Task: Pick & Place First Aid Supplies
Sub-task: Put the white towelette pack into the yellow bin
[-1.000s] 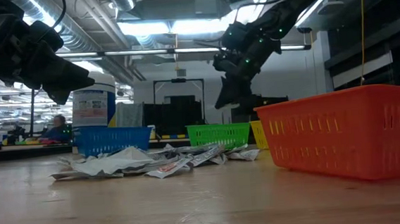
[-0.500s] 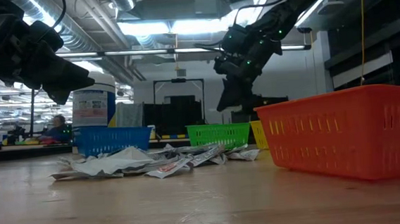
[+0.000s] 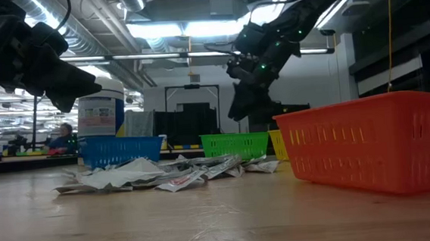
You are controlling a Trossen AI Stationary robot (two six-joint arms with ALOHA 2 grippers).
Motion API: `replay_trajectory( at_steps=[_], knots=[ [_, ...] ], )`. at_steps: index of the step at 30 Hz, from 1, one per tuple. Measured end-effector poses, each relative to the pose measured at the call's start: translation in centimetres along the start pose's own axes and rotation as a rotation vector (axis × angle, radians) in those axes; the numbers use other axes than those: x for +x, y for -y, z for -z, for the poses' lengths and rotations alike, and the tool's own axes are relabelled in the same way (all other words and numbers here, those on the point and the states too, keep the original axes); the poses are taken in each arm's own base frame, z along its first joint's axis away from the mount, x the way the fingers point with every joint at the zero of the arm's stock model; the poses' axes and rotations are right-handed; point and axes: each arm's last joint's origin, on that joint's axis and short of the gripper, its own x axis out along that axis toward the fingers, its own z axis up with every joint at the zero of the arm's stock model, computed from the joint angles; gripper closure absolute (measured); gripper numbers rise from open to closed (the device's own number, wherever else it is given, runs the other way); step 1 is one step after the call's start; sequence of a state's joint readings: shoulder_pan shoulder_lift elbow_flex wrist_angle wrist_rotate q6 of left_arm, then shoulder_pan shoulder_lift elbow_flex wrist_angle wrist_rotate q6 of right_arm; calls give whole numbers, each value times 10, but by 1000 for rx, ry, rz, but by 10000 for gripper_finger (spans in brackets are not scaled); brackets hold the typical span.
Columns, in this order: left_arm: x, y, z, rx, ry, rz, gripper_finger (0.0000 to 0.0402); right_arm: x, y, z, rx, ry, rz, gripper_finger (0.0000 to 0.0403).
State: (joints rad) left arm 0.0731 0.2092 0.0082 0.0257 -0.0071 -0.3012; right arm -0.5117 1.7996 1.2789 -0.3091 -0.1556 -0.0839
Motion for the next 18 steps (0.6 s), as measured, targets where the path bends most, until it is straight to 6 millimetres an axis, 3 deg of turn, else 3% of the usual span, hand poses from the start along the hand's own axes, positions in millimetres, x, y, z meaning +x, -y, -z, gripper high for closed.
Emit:
replay_trajectory(
  at_steps=[10, 18],
  knots=[
    [0, 0, 0, 0, 0, 0, 274, 3, -34, -14, -98, 119, -21, 177],
    [0, 0, 0, 0, 0, 0, 274, -2, -73, -22, -320, 205, -76, 177]
  ],
)
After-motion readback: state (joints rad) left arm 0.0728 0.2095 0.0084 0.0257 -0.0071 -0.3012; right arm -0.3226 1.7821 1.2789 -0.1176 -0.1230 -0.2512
